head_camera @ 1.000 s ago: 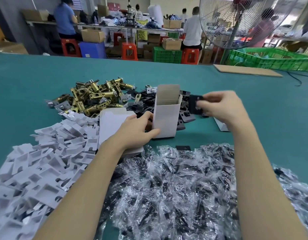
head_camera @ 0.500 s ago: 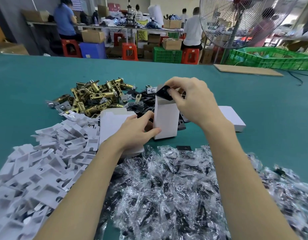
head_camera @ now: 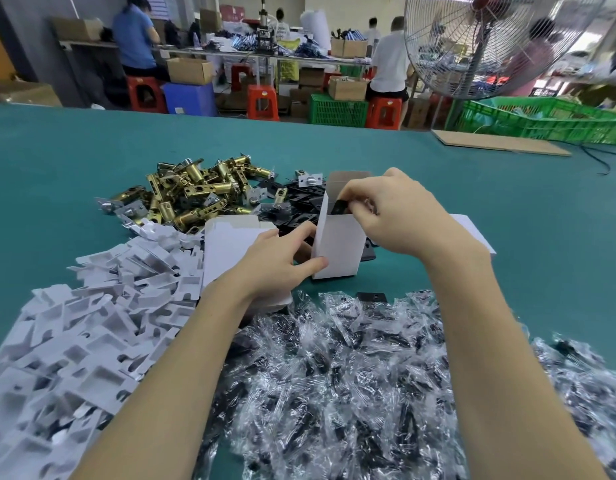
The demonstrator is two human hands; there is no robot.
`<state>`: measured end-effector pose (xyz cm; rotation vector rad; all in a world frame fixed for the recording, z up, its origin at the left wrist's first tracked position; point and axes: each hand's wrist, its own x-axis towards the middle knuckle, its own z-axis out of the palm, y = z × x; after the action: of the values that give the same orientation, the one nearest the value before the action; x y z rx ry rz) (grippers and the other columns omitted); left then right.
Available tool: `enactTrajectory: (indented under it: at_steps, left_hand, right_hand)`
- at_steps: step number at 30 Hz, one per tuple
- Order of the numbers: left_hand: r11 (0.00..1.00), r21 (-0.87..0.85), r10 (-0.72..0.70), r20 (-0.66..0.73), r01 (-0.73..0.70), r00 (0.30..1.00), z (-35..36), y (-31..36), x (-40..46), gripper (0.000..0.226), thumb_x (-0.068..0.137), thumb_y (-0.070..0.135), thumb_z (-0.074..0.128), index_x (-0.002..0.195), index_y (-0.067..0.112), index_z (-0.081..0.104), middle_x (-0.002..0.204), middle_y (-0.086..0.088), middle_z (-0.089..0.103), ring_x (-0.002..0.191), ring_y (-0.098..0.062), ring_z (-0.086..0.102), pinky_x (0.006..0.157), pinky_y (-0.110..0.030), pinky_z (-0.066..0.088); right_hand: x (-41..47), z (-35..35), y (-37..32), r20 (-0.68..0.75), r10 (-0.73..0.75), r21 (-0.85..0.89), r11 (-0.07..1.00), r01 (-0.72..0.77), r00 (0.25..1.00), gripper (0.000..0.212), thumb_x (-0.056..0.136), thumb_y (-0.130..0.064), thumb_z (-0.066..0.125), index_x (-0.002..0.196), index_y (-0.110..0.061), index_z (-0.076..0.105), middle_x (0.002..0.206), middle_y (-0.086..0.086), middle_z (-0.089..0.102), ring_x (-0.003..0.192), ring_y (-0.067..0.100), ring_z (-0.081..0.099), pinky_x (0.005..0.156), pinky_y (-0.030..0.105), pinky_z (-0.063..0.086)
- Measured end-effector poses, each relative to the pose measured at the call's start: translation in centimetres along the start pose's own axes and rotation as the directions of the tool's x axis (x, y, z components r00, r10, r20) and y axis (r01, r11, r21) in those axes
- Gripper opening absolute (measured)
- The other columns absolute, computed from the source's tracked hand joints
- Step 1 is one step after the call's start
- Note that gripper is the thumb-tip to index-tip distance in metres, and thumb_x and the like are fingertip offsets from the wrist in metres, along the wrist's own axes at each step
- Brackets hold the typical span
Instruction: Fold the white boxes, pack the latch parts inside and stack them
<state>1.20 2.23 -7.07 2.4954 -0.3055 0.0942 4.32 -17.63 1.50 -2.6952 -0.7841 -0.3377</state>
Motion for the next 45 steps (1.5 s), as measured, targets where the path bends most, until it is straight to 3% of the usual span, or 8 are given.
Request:
enactTrajectory:
  at_steps: [8,13,20,24,28,34,41,45]
  left_hand:
    - [1.0,0.014,0.014,0.0,-0.014,1.0,0.1,0.0,0.0,0.024,0.102,0.044,0.055,0.124,0.033,0.05,0.101,0.02,0.067,0.103,-0.011,0.052,0.088,-0.033,0.027]
    - [0.999,0.026,0.028,-0.003,-0.028,1.0,0.1,-0.1,0.0,0.024,0.102,0.044,0.055,0.122,0.033,0.05,0.098,0.022,0.066,0.095,0.013,0.046,0.079,-0.029,0.021]
    - [0.999,0.027,0.024,0.002,-0.024,1.0,0.1,-0.1,0.0,0.025,0.101,0.044,0.055,0.122,0.032,0.051,0.104,0.019,0.069,0.096,0.01,0.048,0.083,-0.03,0.025]
    - [1.0,0.02,0.01,0.005,-0.01,1.0,0.0,0.0,0.1,0.026,0.102,0.044,0.055,0.124,0.033,0.051,0.105,0.018,0.068,0.101,-0.006,0.054,0.092,-0.033,0.032]
    - [1.0,0.028,0.01,0.004,-0.011,1.0,0.0,0.0,0.0,0.028,0.102,0.045,0.054,0.127,0.034,0.05,0.101,0.021,0.066,0.095,0.009,0.05,0.096,-0.031,0.029]
    - [1.0,0.027,-0.014,0.0,0.014,1.0,-0.1,0.3,0.0,0.031,0.101,0.048,0.053,0.128,0.034,0.05,0.104,0.017,0.066,0.107,-0.013,0.053,0.101,-0.037,0.038]
    - [1.0,-0.016,-0.005,0.012,0.005,1.0,-0.2,0.5,-0.1,0.026,0.1,0.046,0.058,0.122,0.033,0.053,0.1,0.022,0.066,0.1,-0.002,0.06,0.108,-0.04,0.039]
    - [0.998,-0.053,-0.014,0.029,0.016,0.999,-0.3,0.5,-0.1,0.025,0.1,0.042,0.06,0.122,0.032,0.053,0.1,0.022,0.066,0.097,-0.003,0.064,0.11,-0.045,0.04]
  right_hand:
    - [-0.2,-0.5,-1.9,0.066,0.046,-0.129,0.991,-0.037,0.997,0.032,0.103,-0.023,0.045,0.119,-0.032,0.071,0.114,-0.002,0.071,0.109,0.026,0.054,0.08,0.036,0.045]
    - [-0.2,-0.5,-2.4,0.083,0.091,-0.144,0.986,-0.078,0.992,0.033,0.104,-0.027,0.043,0.12,-0.042,0.067,0.116,-0.004,0.067,0.089,0.02,0.047,0.071,0.033,0.036]
    - [-0.3,-0.7,-2.0,0.141,0.125,-0.059,0.991,-0.118,0.982,0.03,0.104,-0.029,0.044,0.115,-0.043,0.068,0.116,-0.01,0.067,0.095,0.018,0.052,0.076,0.034,0.041]
    - [-0.6,-1.7,-1.8,0.086,0.112,0.085,0.989,-0.119,0.99,0.023,0.101,-0.027,0.05,0.103,-0.037,0.07,0.105,-0.01,0.07,0.1,0.018,0.061,0.088,0.041,0.054]
    - [-1.5,-3.4,-1.4,0.153,0.069,0.203,0.974,-0.1,0.986,0.019,0.097,-0.03,0.058,0.083,-0.032,0.071,0.076,-0.018,0.075,0.063,-0.001,0.066,0.071,0.031,0.055]
    - [-2.0,0.0,-2.2,0.795,0.141,-0.033,0.981,-0.19,0.59,0.017,0.085,-0.038,0.082,0.099,-0.036,0.075,0.084,-0.018,0.074,0.067,0.002,0.071,0.066,0.022,0.051]
    - [-1.8,-1.8,-0.8,0.584,0.011,0.174,0.975,-0.138,0.812,0.013,0.084,-0.039,0.082,0.079,-0.031,0.073,0.069,-0.016,0.073,0.059,-0.003,0.064,0.058,0.019,0.048]
    - [-1.9,-3.4,0.1,0.122,0.048,0.306,0.948,-0.083,0.991,0.013,0.084,-0.041,0.082,0.079,-0.031,0.075,0.073,-0.017,0.073,0.063,-0.005,0.065,0.055,0.016,0.052]
